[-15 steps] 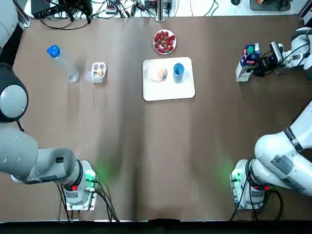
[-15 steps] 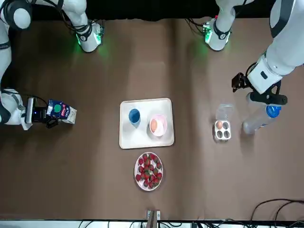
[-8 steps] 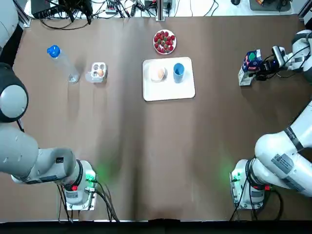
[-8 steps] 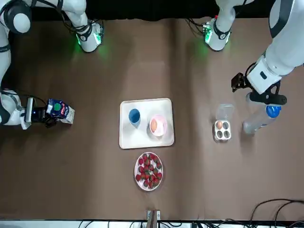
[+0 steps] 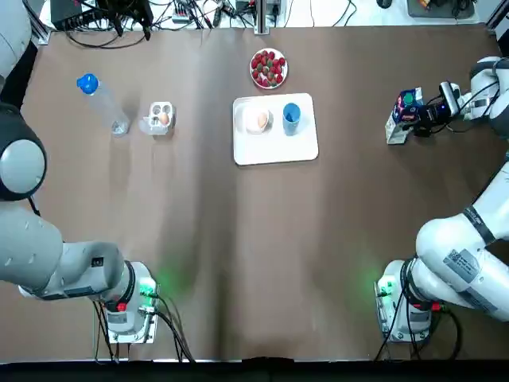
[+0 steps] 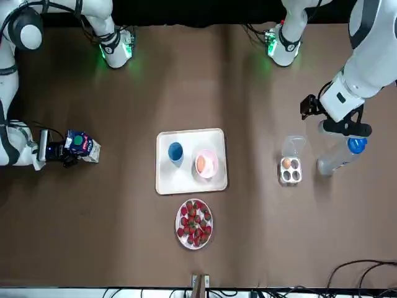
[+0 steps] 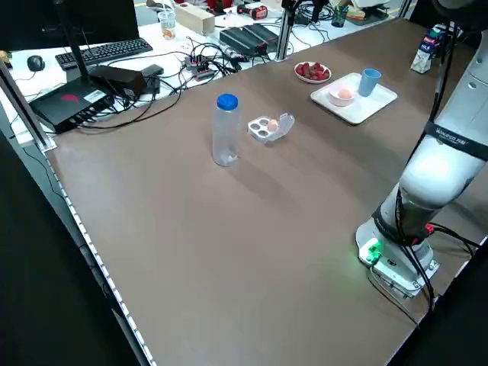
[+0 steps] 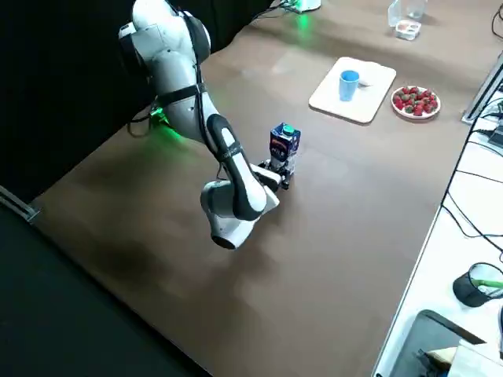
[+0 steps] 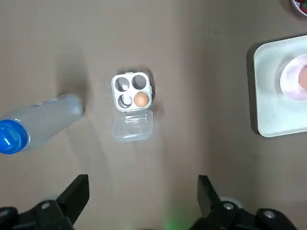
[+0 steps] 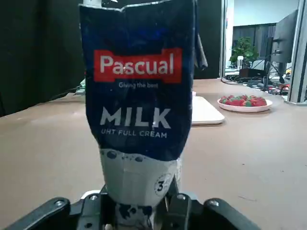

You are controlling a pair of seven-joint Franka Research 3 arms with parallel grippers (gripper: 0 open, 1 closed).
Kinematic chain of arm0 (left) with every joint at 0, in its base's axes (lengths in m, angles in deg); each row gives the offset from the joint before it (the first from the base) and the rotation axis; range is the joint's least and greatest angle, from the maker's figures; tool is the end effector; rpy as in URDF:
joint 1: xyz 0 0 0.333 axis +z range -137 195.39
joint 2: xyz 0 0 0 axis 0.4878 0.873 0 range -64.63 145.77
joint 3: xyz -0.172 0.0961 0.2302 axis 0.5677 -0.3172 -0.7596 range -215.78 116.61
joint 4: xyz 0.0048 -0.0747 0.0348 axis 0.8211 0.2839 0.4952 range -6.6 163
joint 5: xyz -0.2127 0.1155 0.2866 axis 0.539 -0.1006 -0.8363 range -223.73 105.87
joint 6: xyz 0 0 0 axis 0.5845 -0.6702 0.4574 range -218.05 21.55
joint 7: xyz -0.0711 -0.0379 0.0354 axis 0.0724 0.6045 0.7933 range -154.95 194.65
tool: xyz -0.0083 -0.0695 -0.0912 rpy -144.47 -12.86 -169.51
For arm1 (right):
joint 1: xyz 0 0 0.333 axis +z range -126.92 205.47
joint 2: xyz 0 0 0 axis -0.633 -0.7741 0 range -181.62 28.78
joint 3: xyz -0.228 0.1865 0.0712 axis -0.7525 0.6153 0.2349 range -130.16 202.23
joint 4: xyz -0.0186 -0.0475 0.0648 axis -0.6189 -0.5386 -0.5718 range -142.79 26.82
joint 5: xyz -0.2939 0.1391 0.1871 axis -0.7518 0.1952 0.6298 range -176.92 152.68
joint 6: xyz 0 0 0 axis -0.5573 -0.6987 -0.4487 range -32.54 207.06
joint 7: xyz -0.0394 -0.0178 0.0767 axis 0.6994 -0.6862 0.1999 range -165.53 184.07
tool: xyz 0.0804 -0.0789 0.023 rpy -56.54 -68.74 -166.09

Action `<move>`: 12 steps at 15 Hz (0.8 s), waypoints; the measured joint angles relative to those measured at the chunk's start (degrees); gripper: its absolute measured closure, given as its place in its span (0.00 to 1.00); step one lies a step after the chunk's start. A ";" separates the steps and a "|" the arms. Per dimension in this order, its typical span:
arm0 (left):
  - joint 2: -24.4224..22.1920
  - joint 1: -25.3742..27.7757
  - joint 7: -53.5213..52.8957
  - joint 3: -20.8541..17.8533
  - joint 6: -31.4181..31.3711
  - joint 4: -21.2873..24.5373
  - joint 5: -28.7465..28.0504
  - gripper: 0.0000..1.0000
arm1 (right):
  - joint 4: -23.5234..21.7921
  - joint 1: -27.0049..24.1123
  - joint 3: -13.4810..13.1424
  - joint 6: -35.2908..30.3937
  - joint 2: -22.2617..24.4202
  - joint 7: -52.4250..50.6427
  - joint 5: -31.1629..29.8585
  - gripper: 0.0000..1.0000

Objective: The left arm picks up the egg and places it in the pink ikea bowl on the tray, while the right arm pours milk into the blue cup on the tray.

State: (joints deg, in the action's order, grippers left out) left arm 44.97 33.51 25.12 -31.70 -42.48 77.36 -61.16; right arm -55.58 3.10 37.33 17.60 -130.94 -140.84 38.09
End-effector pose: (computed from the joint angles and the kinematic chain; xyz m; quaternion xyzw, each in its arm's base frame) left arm 0.5394 -0.1195 0.5574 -0.9961 0.0731 0.0472 0.0156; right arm 0.5042 -0.2274 0.1022 -0.5175 -0.5541 -0.4311 0.4892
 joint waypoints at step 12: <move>0.03 -0.33 0.01 0.10 -0.01 0.24 0.00 0.00 | 0.01 -0.03 -0.03 -0.06 -0.66 -1.12 0.00 0.43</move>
State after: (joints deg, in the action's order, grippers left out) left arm 44.99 33.18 25.13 -31.59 -42.49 77.60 -61.16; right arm -55.56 3.07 37.30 17.54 -131.60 -141.96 38.09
